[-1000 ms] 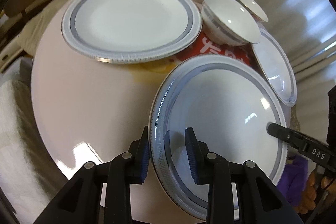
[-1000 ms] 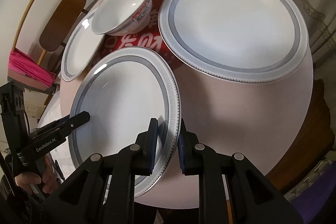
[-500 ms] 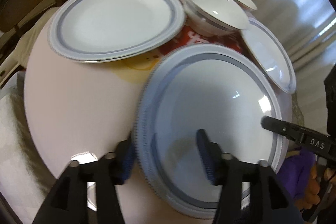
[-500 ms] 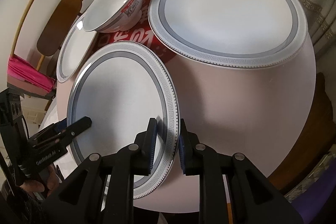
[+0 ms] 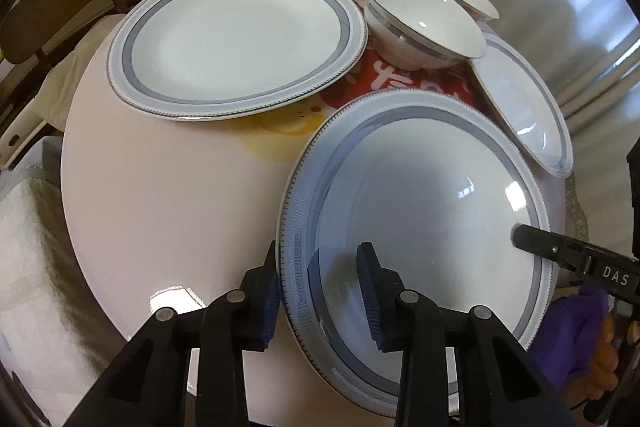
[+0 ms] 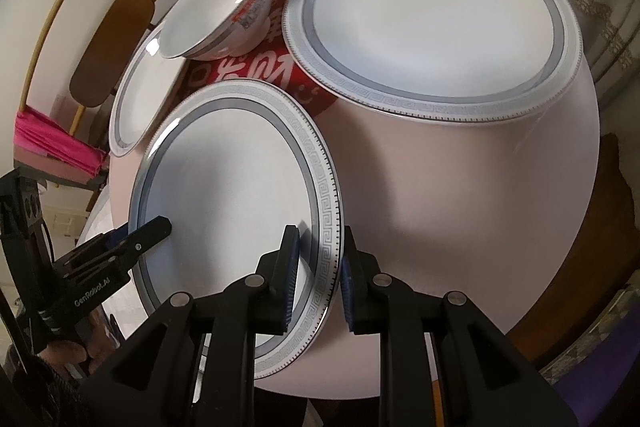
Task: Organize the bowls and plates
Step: 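Lift the plate with both grippers and carry it toward another grey-rimmed plate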
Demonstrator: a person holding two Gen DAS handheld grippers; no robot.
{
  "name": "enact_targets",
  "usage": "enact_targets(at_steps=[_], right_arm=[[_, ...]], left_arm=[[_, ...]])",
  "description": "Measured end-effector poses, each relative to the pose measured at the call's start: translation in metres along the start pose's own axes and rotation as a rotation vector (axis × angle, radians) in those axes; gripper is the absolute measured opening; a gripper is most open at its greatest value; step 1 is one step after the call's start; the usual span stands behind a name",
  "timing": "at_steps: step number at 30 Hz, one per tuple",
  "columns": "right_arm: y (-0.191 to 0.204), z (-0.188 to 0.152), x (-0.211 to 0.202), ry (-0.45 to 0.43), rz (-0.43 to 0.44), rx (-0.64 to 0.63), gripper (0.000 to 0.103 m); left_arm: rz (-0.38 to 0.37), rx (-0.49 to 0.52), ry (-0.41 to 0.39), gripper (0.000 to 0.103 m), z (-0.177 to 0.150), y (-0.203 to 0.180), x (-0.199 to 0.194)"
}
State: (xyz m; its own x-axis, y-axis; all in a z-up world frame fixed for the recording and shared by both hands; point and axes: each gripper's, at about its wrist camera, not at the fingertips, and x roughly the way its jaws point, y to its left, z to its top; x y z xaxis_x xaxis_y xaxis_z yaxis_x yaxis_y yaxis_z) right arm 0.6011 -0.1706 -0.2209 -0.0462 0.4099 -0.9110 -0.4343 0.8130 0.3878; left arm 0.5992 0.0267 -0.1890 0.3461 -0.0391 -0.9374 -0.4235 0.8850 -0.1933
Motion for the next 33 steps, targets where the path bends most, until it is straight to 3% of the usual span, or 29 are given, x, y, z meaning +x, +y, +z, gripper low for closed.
enact_targets(at_steps=[5, 33], right_arm=[[0.009, 0.002, -0.011, -0.001, 0.015, -0.044, 0.018], [0.021, 0.016, -0.075, -0.059, 0.083, -0.124, 0.017]], left_arm=[[-0.035, -0.037, -0.015, 0.024, 0.005, 0.011, -0.012], [-0.091, -0.060, -0.134, 0.024, 0.008, 0.014, -0.099]])
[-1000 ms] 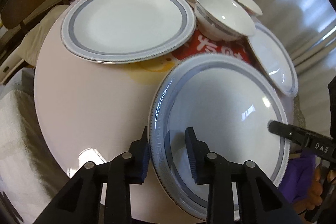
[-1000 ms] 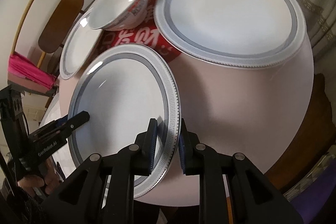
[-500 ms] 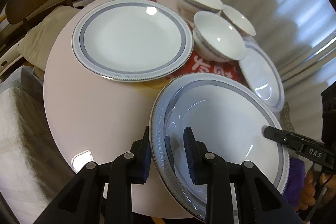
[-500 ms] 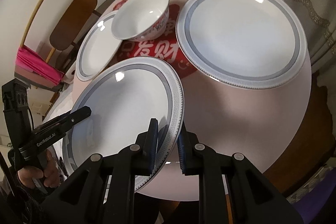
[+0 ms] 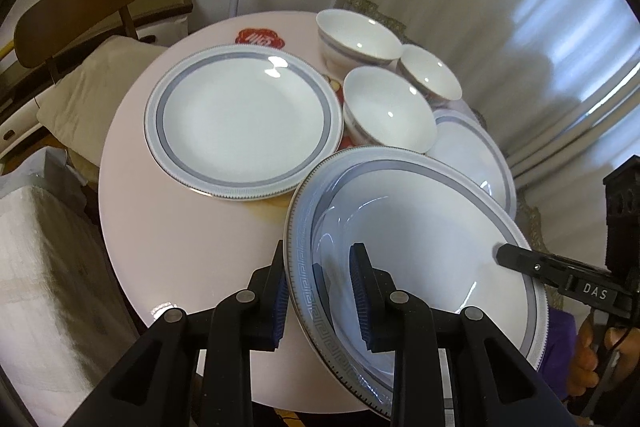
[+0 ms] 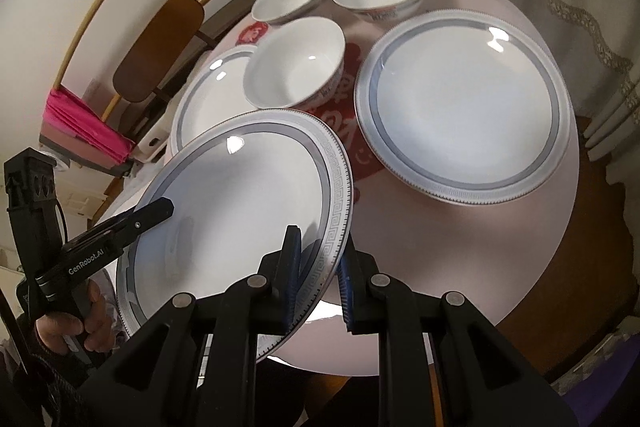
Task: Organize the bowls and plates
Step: 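Lift the plate with both grippers and carry it toward another grey-rimmed plate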
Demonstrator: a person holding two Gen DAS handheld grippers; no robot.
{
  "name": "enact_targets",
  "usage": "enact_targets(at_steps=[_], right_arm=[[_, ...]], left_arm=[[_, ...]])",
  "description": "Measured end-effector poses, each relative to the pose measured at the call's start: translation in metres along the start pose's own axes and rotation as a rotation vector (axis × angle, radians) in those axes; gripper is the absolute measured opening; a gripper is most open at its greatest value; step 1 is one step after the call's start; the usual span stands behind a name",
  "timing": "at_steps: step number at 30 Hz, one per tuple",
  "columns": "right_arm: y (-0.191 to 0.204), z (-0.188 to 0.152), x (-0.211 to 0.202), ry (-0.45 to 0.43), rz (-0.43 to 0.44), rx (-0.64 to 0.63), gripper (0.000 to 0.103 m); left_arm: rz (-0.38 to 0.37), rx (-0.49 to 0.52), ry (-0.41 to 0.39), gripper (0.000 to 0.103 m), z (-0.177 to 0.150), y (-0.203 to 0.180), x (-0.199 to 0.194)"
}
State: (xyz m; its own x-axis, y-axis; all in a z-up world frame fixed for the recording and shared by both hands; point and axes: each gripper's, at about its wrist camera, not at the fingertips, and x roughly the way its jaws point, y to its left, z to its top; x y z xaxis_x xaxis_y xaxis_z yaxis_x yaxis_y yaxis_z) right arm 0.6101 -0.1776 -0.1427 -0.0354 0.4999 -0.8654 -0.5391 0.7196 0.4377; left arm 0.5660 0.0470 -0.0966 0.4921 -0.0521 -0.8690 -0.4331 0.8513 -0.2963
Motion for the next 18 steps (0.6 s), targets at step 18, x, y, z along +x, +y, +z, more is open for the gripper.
enact_targets(at_steps=[18], right_arm=[[-0.011, 0.010, -0.043, -0.087, -0.019, 0.048, 0.017]], left_arm=[[-0.056, 0.086, -0.045, 0.024, 0.024, -0.034, -0.030]])
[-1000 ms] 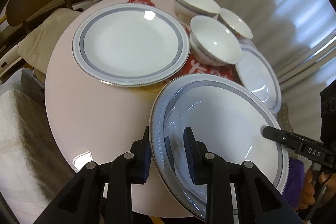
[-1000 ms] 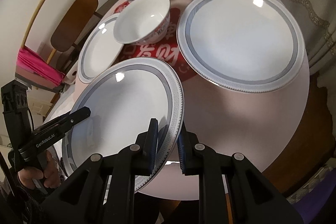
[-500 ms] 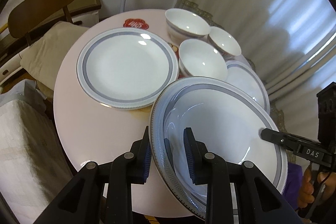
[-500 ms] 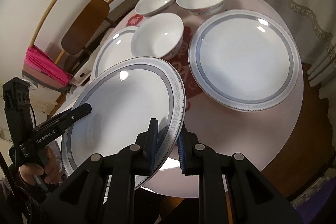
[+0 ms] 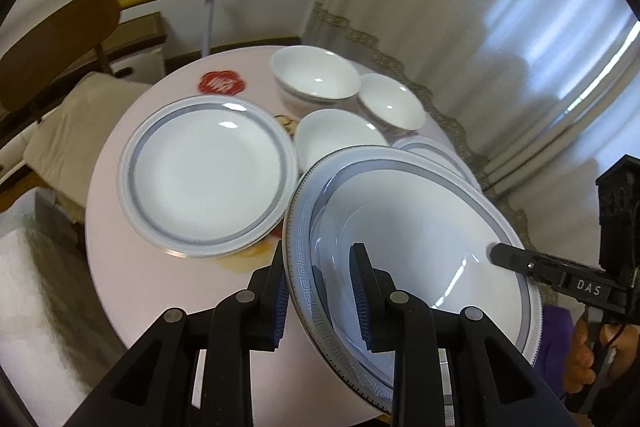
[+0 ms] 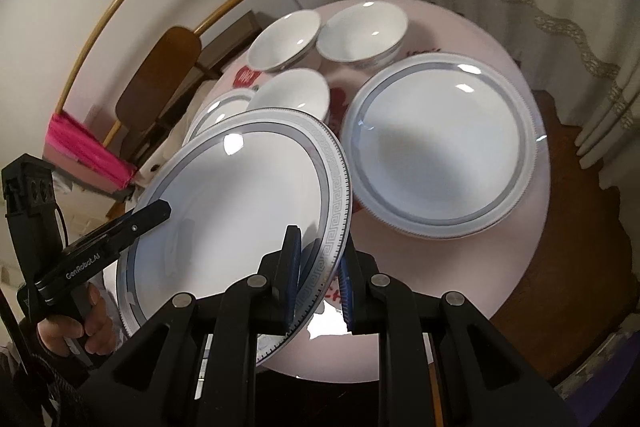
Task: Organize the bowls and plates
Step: 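Lift the plate with both grippers and carry it toward another grey-rimmed plate, then lower the held plate onto the other grey-rimmed plate with both grippers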
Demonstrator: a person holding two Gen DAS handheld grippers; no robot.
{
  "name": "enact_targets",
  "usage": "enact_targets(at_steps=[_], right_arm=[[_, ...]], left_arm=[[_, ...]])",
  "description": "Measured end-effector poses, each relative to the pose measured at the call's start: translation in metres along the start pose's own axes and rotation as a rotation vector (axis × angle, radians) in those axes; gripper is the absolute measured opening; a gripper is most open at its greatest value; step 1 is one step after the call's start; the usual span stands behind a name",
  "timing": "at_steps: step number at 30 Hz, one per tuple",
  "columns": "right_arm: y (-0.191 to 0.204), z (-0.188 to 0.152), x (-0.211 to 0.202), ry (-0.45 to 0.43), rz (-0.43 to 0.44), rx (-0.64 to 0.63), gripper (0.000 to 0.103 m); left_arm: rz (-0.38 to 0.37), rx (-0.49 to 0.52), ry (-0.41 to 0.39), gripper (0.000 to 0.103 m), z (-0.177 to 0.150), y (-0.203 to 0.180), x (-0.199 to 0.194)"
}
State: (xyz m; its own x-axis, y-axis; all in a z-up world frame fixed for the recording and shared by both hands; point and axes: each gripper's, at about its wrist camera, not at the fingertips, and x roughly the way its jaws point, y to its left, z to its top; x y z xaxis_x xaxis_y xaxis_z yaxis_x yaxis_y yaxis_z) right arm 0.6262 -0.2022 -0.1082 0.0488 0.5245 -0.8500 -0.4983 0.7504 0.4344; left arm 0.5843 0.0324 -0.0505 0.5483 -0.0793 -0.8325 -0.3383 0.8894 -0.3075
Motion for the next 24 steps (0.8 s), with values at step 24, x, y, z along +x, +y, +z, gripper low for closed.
enact_targets(at_steps=[24], right_arm=[[-0.096, 0.078, -0.006, 0.076, 0.005, -0.126, 0.018]], left_arm=[[0.039, -0.086, -0.023, 0.024, 0.023, -0.090, 0.079]])
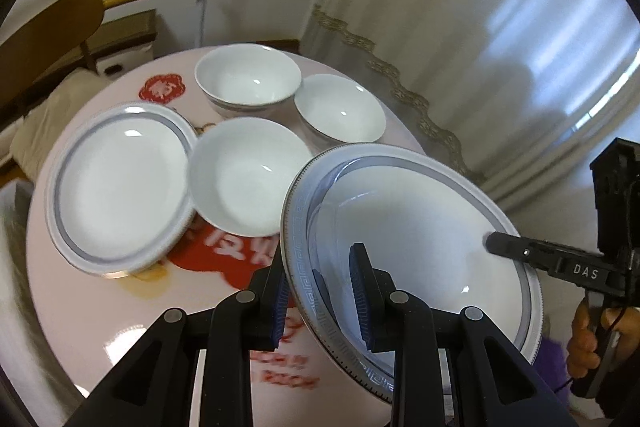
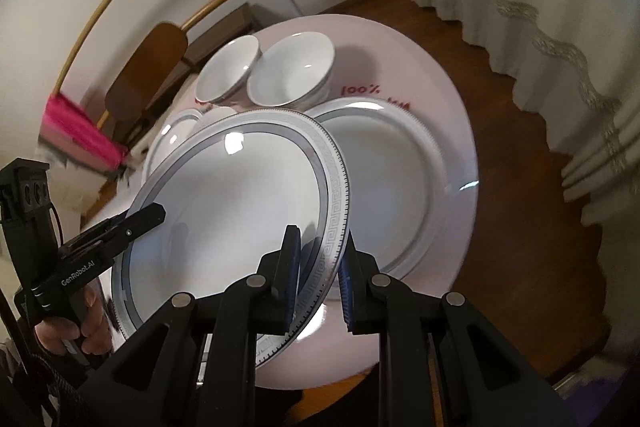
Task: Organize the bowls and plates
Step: 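Lower the held plate onto the other grey-rimmed plate with both grippers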
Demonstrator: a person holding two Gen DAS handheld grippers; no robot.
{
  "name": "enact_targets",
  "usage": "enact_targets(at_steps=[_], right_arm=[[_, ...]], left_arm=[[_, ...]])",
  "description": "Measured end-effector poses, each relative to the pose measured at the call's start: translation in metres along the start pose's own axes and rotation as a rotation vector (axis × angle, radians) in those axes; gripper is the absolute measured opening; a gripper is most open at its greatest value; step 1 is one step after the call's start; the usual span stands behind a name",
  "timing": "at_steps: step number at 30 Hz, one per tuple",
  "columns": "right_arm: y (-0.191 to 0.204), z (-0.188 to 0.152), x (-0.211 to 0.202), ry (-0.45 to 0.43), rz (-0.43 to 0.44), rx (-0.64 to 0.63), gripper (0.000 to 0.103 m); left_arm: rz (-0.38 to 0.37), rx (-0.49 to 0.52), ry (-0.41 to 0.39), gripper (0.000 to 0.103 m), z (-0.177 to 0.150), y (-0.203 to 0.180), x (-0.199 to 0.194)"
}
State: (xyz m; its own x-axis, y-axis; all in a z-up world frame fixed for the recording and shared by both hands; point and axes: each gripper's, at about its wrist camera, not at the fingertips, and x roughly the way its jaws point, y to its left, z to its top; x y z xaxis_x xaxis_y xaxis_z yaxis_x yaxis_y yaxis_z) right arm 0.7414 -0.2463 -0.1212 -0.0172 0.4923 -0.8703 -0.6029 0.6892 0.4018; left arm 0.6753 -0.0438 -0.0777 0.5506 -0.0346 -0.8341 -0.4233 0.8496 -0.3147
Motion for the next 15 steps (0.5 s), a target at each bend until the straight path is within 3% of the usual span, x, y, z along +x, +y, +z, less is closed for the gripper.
enact_targets(at_steps=[5, 15], right_arm=[[-0.032, 0.019, 0.010, 0.054, 0.009, -0.076, 0.018], [-0.065, 0.033, 0.031, 0.131, 0.030, -0.133, 0.018]], left_arm=[[0.038, -0.102, 0.001, 0.024, -0.011, -0.027, 0.030], [0.093, -0.178, 0.023, 0.024, -0.020, -0.054, 0.067]])
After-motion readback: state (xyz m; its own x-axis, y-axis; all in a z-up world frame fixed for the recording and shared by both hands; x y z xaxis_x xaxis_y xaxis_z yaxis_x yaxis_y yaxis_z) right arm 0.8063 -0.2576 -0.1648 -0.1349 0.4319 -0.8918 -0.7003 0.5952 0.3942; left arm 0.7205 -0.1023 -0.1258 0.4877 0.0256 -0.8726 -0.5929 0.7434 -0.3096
